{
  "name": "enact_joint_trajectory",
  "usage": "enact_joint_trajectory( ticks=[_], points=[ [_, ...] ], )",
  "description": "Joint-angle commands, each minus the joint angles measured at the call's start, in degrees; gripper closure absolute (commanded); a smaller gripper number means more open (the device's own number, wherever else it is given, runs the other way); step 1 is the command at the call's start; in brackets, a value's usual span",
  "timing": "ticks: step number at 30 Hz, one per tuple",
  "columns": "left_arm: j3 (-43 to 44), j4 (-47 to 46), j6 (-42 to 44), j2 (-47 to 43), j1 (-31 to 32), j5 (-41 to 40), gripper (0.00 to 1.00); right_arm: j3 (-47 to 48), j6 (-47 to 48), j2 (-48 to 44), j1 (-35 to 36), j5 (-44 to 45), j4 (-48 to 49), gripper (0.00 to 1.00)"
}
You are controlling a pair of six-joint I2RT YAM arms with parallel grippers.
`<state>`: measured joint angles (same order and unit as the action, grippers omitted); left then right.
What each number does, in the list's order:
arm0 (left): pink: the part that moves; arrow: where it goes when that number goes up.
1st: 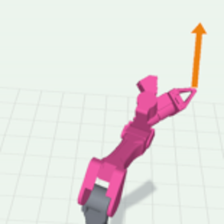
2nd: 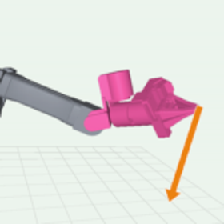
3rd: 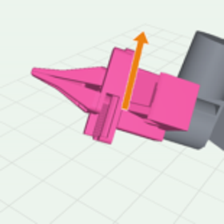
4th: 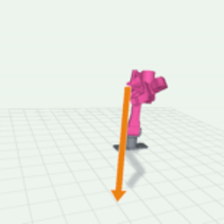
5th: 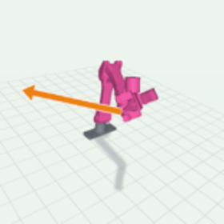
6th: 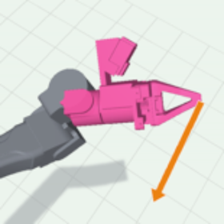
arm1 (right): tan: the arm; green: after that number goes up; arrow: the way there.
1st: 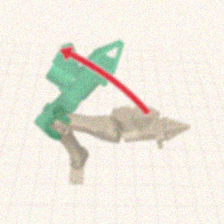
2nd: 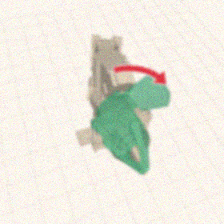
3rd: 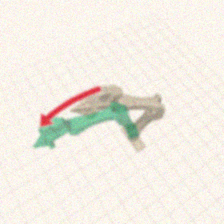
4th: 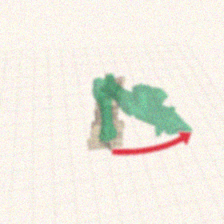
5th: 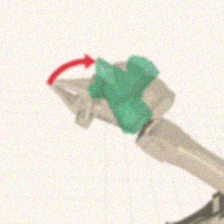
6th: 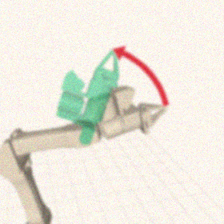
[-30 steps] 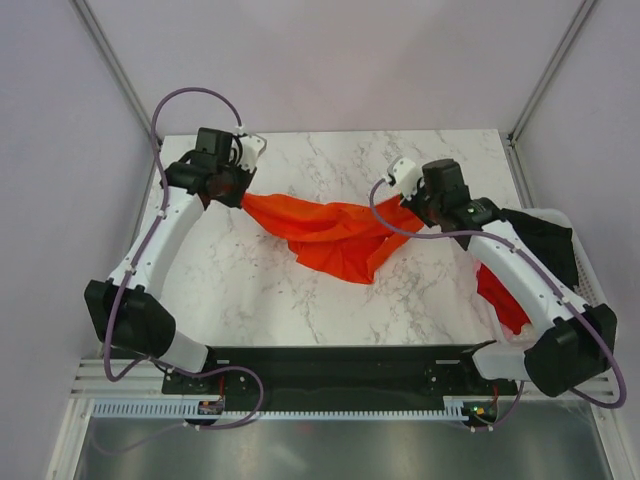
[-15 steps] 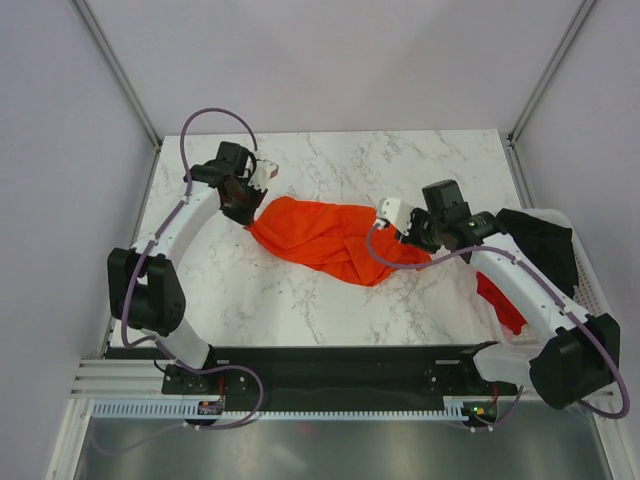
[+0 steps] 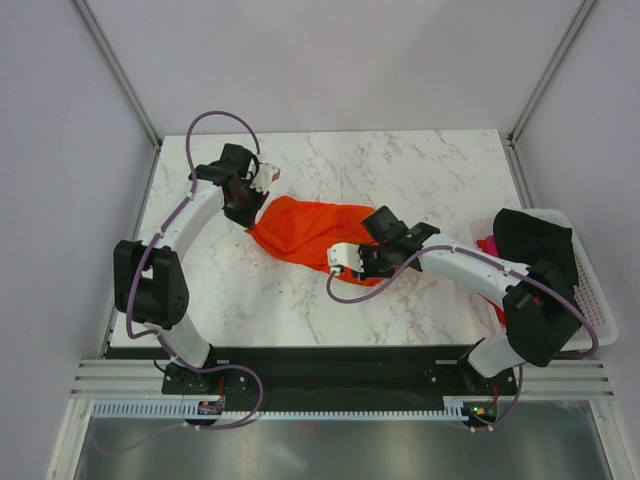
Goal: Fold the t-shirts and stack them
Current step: Flatten the tshirt out
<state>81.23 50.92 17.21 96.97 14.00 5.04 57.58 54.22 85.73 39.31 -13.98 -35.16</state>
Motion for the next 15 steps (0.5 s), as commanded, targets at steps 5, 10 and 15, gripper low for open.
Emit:
enact_joint_trajectory(
  ticks=[5,10,15],
  points=[
    [0.16,-0.82,0.37,-0.03,-0.02,-0.55,0.98,3.32,2.91,4.53,0.85,-2.81,-1.4,0.71],
    [0.77,-0.99,0.28,0.85,-0.2,-0.64,0.98,4.12,3.35,7.34,1.82,-2.2,-2.72,0.69],
    [1.21,-0.99,0.28,1.29,-0.2,-0.64,0.98,4.12,3.26,8.66,1.91,-1.67,-2.9,0.69]
  ],
)
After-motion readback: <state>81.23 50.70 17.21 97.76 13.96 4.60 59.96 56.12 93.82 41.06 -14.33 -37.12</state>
